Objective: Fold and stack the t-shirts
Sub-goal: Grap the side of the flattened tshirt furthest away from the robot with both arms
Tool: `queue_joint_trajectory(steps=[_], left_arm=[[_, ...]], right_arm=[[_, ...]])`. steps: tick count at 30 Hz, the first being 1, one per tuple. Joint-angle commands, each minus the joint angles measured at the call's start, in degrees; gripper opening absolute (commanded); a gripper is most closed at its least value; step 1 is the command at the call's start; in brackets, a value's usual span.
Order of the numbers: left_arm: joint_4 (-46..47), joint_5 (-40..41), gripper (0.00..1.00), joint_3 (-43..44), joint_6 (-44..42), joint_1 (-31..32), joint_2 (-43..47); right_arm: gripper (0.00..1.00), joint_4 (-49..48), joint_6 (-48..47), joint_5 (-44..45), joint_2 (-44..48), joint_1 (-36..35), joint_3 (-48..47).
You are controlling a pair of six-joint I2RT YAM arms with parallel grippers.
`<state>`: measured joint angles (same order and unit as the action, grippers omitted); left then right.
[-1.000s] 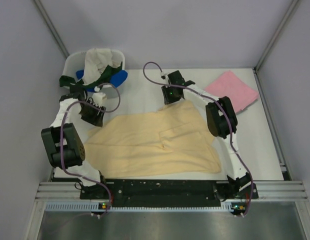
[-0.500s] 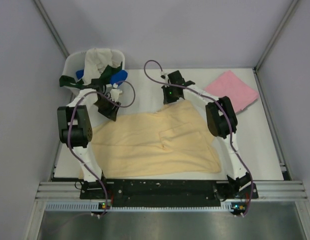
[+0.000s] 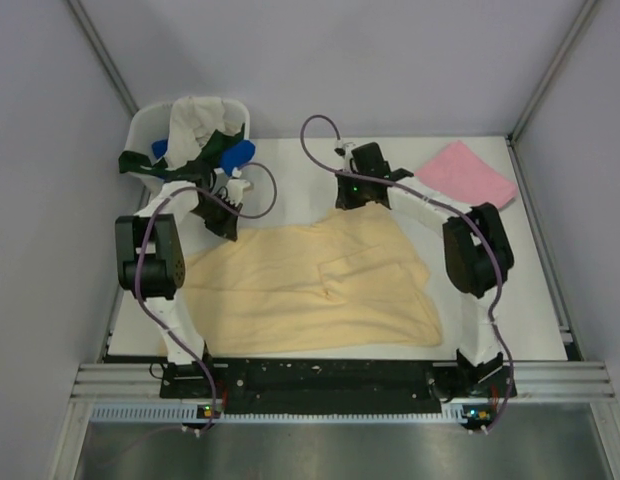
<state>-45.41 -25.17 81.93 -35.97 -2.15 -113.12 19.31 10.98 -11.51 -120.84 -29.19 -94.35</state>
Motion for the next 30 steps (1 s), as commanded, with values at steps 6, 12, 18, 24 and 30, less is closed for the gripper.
queue_joint_trajectory(steps=[6, 12, 18, 24, 30], left_arm=[[-4.32, -4.18, 0.0, -10.64, -6.65, 0.57, 21.53], [-14.78, -7.97, 0.0, -19.6, -16.31, 5.74, 30.58], [-20.16, -1.39, 0.01, -30.15, -19.84, 12.52, 31.91], [-23.49, -0.67, 0.52, -31.31, -21.34, 13.32, 33.4], [-28.86, -2.69, 0.57, -25.6, -23.27, 11.65, 37.71]], right_arm=[[0.0, -6.65, 1.84, -1.24, 27.57, -0.34, 24.63], [0.03, -5.87, 1.76, 2.27, 31.28, -0.43, 27.56], [0.45, -3.59, 2.2, 5.88, 20.67, -0.34, 14.22], [0.76, 1.86, 2.55, 11.69, 3.09, -2.01, -3.28], [0.77, 2.57, -4.38, 11.24, -3.44, -7.54, -7.7]])
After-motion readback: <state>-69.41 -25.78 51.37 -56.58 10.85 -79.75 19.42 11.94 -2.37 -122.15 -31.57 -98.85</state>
